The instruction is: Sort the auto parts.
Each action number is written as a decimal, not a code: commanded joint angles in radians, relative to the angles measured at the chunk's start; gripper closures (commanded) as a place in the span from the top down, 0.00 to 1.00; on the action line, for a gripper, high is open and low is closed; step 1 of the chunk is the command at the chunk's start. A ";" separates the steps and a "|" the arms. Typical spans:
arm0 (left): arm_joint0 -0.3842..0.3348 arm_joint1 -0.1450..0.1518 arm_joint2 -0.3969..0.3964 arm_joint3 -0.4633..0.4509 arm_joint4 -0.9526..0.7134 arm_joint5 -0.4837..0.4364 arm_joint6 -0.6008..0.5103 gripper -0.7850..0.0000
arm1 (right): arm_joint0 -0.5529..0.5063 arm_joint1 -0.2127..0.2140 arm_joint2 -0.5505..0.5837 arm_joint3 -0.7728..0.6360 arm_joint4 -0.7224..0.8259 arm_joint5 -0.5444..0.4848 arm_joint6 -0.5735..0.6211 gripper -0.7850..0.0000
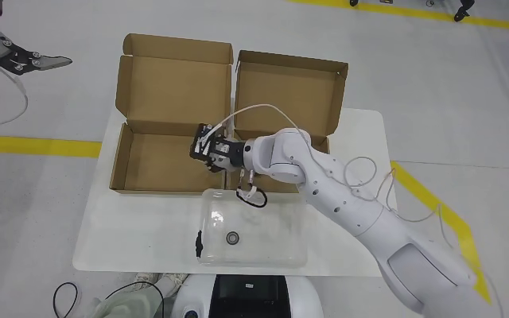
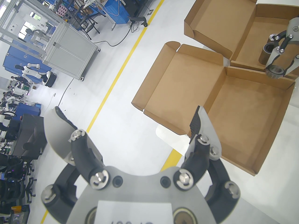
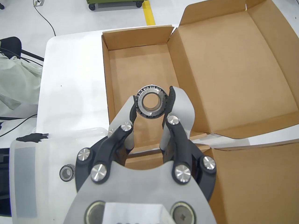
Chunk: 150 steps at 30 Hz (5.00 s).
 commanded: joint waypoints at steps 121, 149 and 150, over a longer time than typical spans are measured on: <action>0.000 0.000 0.000 0.000 0.000 0.000 0.000 1.00 | -0.392 -0.062 0.224 -0.216 -0.373 -0.087 -0.058 0.38; 0.000 0.000 0.000 0.000 0.000 0.000 0.000 1.00 | -0.681 0.025 0.393 -0.547 -0.452 -0.138 0.024 0.24; 0.000 0.000 0.000 0.000 0.000 0.000 0.000 1.00 | -0.681 0.025 0.393 -0.547 -0.452 -0.138 0.024 0.24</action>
